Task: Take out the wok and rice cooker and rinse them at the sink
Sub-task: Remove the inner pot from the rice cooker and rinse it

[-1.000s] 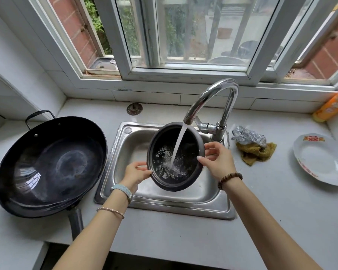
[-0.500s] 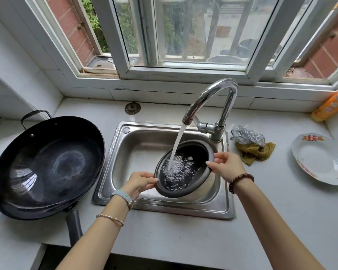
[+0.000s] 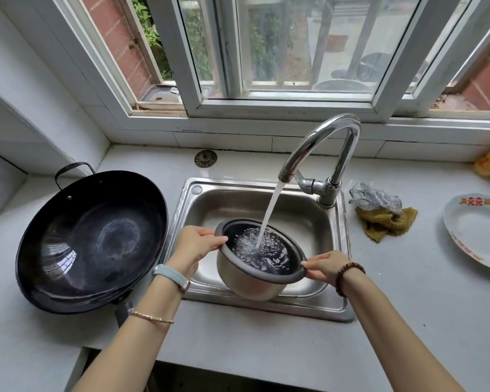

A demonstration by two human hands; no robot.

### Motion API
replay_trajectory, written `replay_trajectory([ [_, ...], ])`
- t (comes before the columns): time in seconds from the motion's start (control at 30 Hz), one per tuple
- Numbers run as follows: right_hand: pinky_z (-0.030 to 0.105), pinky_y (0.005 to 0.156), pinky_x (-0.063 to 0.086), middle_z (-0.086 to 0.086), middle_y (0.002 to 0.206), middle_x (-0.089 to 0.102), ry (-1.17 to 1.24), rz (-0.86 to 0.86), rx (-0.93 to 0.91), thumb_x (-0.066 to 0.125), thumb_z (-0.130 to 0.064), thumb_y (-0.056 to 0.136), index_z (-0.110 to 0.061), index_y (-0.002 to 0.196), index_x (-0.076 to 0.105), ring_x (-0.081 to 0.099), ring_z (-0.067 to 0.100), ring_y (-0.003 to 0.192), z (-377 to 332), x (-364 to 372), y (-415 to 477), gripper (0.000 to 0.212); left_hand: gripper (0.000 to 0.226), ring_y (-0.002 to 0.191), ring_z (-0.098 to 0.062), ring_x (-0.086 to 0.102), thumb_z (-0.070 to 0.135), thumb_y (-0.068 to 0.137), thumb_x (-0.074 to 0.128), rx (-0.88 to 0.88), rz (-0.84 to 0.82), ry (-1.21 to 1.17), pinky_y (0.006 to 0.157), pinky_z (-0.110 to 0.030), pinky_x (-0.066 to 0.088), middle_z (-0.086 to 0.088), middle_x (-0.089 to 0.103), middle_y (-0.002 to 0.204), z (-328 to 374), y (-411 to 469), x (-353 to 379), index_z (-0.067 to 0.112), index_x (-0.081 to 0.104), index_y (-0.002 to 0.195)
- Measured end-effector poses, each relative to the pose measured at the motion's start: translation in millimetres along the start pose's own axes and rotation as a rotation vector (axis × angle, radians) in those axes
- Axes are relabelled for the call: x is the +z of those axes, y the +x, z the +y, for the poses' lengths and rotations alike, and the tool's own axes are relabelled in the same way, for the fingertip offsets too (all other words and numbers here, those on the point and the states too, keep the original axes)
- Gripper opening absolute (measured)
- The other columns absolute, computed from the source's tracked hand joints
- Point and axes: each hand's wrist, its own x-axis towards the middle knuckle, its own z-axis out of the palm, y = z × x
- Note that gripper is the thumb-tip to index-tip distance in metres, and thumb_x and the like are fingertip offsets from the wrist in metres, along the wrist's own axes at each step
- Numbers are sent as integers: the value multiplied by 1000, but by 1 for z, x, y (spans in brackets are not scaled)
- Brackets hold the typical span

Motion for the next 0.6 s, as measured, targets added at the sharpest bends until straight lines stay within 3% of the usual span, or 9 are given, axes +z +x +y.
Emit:
replay_trajectory([
  [0.1, 29, 47, 57, 28, 83, 62, 19, -41, 30, 63, 18, 79, 15, 92, 57, 64, 34, 73, 6, 12, 9, 15, 38, 72, -14, 65, -1, 70, 82, 90, 72, 140, 57, -9, 51, -11, 68, 85, 9, -6, -4, -4, 64, 102],
  [0.23, 29, 45, 57, 23, 72, 64, 9, -67, 37, 56, 14, 87, 10, 96, 55, 66, 29, 63, 9, 31, 23, 10, 42, 84, -16, 69, 11, 67, 87, 218, 161, 306, 77, -19, 53, -7, 73, 90, 19, -15, -8, 2, 70, 105],
  [0.3, 31, 48, 57, 18, 66, 65, -3, -86, 34, 53, 4, 93, 4, 91, 55, 66, 25, 56, 6, 40, 28, 2, 42, 77, -11, 68, 9, 68, 86, 287, 180, 322, 70, -11, 51, -7, 73, 88, 25, -20, -8, 3, 70, 106],
  [0.43, 28, 63, 54, 7, 64, 67, -66, -79, 23, 45, -12, 98, -7, 81, 57, 65, 17, 60, -3, 52, 33, 21, 39, 67, -5, 63, 4, 69, 84, 394, 205, 382, 61, -2, 47, -4, 72, 85, 31, -28, -9, 5, 70, 105],
  [0.5, 27, 66, 51, 3, 63, 68, -53, -74, 10, 44, -15, 98, -11, 77, 58, 66, 15, 59, -8, 55, 33, 26, 40, 65, -2, 61, 6, 68, 85, 420, 225, 404, 62, -3, 47, 0, 71, 82, 31, -28, -11, 6, 70, 105],
  [0.6, 27, 65, 44, 3, 78, 65, -32, -58, -28, 42, -16, 97, -15, 81, 60, 65, 16, 72, -16, 56, 31, 24, 41, 66, -2, 61, 9, 67, 86, 433, 261, 425, 67, -8, 47, 4, 69, 80, 29, -24, -14, 11, 70, 104],
])
